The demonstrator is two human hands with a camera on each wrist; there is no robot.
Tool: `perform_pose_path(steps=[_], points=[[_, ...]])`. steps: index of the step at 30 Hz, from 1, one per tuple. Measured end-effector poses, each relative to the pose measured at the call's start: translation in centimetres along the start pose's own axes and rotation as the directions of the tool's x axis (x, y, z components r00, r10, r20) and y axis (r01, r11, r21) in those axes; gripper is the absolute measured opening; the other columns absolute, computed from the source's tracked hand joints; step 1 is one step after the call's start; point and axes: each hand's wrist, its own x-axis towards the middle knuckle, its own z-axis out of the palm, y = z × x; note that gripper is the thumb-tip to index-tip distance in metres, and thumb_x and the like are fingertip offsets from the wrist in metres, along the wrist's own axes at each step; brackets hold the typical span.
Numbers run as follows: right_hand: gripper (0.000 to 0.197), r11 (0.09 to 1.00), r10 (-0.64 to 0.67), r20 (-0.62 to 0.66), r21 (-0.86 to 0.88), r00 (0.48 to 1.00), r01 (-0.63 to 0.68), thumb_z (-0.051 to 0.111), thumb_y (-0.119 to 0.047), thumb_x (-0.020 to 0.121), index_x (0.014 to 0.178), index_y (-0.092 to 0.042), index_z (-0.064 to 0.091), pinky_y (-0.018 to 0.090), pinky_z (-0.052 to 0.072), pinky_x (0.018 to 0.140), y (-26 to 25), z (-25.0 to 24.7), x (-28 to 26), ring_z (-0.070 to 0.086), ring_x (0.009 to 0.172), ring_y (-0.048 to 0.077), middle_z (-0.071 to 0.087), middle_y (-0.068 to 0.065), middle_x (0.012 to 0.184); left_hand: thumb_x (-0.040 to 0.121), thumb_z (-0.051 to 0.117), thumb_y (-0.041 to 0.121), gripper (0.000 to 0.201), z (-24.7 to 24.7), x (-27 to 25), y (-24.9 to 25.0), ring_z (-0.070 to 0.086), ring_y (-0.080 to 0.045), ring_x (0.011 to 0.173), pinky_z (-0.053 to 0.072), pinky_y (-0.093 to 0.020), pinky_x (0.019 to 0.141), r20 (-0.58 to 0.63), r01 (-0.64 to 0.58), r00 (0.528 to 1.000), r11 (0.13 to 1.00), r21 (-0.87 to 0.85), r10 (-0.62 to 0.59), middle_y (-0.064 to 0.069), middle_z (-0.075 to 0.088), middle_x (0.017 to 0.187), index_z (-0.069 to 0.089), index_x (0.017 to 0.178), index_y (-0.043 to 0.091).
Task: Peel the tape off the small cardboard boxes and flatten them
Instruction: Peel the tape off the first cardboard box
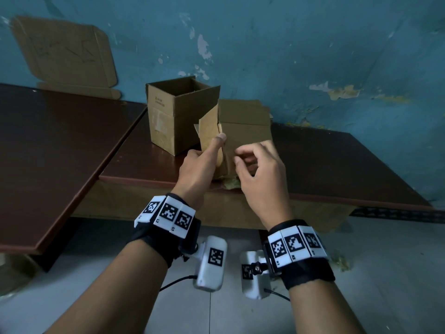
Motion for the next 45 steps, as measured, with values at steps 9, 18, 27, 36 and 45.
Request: perform_pose_path(steps=[9,18,27,36,45], points=[[0.003,0.999,0.015,0.032,-0.046,0.999,-0.014,0.066,-0.008,0.100,0.100,-0.010,0.065,0.024,0.054,0.076,0.1,0.2,0.1,0.062,0.090,0.015,0.056,-0.001,0.104,0.055,0.068,0.095,0.114,0.3,0.2,-0.2,0.066,-0.033,0.114,0.061,-0.056,0.094,0.027,-0.004,1.000,1.000,0.013,0.004,-0.006,0.061,0.129,0.051,0.139,0.019],[0.018,0.999,0.036,0.001,0.015,0.999,-0.036,0.074,-0.013,0.098,0.116,-0.010,0.070,0.015,0.053,0.077,0.0,0.0,0.1,0.061,0.091,0.004,0.057,-0.003,0.111,0.056,0.069,0.093,0.109,0.2,-0.1,-0.1,0.070,-0.030,0.111,0.061,-0.055,0.095,0.015,-0.037,0.999,0.999,0.014,0.037,-0.006,0.067,0.125,0.055,0.133,0.017],[0.009,0.993,0.111,0.067,0.031,0.992,-0.113,0.065,-0.008,0.101,0.098,-0.015,0.060,0.012,0.048,0.075,-0.5,-0.2,0.1,0.058,0.086,0.002,0.056,-0.001,0.104,0.058,0.064,0.094,0.113,0.3,-0.7,0.3,0.067,-0.028,0.110,0.060,-0.054,0.095,-0.005,-0.038,0.999,0.998,0.045,0.038,-0.004,0.064,0.121,0.053,0.136,0.012],[0.003,0.950,0.229,0.152,0.181,0.962,-0.255,0.061,-0.010,0.104,0.103,-0.008,0.059,0.011,0.049,0.069,-1.6,-1.1,0.4,0.061,0.085,0.008,0.067,0.001,0.094,0.055,0.070,0.090,0.119,0.1,-0.5,0.3,0.074,-0.035,0.106,0.065,-0.056,0.085,0.003,0.083,0.997,0.992,-0.099,-0.083,-0.010,0.072,0.123,0.058,0.142,0.010],[0.003,0.910,0.218,0.185,0.316,0.958,-0.268,0.062,-0.006,0.102,0.100,-0.009,0.062,0.019,0.054,0.078,-1.9,-0.9,0.3,0.068,0.087,0.017,0.070,0.005,0.095,0.090,0.067,0.069,0.072,-0.3,-0.7,0.2,0.080,-0.032,0.100,0.067,-0.055,0.083,0.100,0.121,0.990,0.946,-0.300,-0.095,-0.014,0.079,0.116,0.066,0.135,0.012]])
